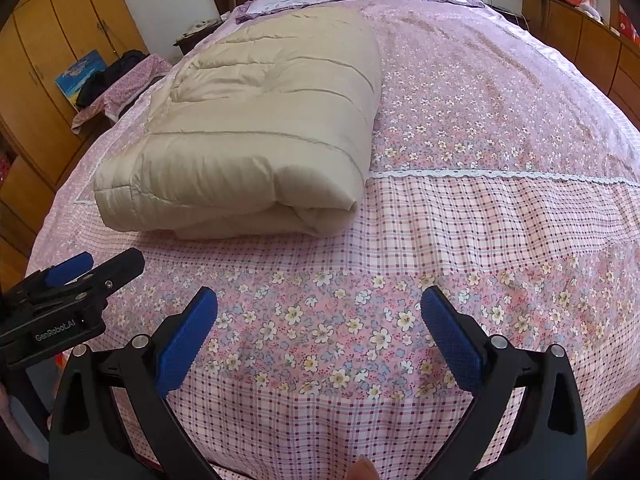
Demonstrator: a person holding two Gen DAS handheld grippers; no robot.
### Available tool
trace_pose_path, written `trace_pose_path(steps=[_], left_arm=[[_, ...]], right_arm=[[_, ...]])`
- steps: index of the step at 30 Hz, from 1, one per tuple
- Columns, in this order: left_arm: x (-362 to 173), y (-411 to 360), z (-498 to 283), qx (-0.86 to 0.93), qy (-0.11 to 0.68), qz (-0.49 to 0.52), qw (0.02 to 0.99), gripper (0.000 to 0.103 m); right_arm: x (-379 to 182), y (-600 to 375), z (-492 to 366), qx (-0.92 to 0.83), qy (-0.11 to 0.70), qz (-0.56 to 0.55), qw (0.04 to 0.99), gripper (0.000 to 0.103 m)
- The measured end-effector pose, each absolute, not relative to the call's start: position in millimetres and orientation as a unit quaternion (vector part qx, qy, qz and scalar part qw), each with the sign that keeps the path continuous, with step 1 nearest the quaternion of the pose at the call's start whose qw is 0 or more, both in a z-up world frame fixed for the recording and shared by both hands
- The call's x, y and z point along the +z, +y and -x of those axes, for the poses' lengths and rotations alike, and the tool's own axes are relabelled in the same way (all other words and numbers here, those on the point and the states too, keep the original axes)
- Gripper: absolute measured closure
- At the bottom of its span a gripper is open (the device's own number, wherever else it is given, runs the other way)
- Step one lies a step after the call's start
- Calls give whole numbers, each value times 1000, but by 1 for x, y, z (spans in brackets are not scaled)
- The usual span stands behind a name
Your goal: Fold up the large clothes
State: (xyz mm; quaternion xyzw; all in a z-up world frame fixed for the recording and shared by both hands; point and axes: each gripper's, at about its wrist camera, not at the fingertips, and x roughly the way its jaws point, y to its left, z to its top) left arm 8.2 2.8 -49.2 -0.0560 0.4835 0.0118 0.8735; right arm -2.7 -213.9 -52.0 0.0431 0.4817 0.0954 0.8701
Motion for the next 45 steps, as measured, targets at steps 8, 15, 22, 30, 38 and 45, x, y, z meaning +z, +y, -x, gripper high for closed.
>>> trace_pose_path(steps=[8,15,22,30,38,45], left_arm=[[-48,2,-7,13,484,58,873,4],[-49,3,-8,11,486,61,872,4],[-51,2,-9,8,487,59,872,4],[-51,0,-11,11,487,57,872,4],[-52,0,-14,11,490,53,870,4],[-49,-4,-14,10,488,51,871,4]], right_arm=[[-52,-211,4,97,482,-41,870,5],[-54,-210,3,96,486,-42,868,5],[-54,-211,2,96,487,-43,867,5],[-54,-212,1,94,486,-43,868,5],[-52,-212,1,93,487,-40,867,5],[-49,-214,-3,94,484,-48,869,5]])
